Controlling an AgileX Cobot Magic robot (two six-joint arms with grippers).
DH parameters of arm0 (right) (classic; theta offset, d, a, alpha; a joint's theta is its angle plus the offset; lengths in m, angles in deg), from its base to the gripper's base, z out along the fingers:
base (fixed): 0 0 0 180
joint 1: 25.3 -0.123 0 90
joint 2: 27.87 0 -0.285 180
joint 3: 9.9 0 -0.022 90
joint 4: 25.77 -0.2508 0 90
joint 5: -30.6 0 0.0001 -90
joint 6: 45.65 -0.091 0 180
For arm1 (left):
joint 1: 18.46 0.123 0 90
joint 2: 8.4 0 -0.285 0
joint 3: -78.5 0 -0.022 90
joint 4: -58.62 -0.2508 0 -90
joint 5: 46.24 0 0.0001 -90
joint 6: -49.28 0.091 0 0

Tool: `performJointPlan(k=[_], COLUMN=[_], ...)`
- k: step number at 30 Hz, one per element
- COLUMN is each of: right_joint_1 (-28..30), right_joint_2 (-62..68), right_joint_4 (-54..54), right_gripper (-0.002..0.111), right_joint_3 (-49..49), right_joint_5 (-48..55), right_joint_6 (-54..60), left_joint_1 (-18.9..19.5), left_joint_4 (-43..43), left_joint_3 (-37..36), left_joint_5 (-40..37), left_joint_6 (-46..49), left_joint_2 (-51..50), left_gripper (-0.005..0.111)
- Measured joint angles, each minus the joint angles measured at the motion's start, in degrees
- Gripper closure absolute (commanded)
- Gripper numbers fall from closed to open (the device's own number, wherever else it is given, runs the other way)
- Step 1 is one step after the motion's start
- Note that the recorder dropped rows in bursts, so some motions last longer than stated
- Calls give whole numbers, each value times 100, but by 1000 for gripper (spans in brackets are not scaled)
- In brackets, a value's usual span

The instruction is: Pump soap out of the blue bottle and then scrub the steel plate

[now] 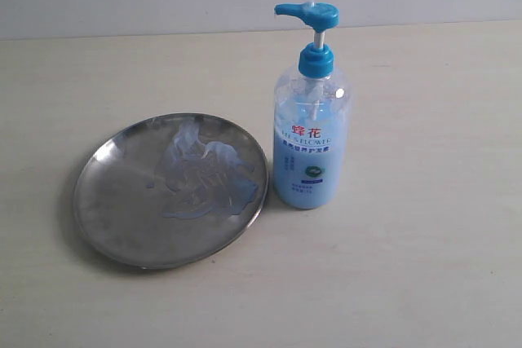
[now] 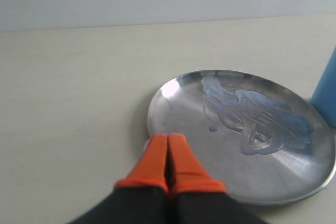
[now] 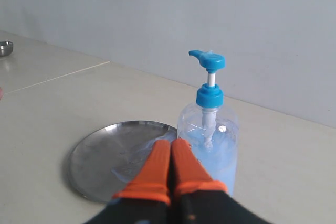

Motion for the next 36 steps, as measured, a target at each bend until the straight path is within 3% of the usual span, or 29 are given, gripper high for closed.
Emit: performJointPlan(k=[11,17,23,36], right_joint_1=[0,71,642,2141], right_joint_2=[0,0,0,0], right_joint_4=[0,71,125,129], right_gripper=[108,108,108,108], right_joint_3=[-31,-538,-1035,-1079], right_joint_5=[127,-246,-588,-642], right_joint_6=[0,0,-350,-601], left_joint_1=[0,0,0,0], left_joint_4=[0,0,0,0], left_joint_3=[0,0,0,0], left_joint_5=[0,0,0,0], left_joint_6=[0,0,0,0], left_joint_2=[0,0,0,0], left_gripper=[107,107,107,107])
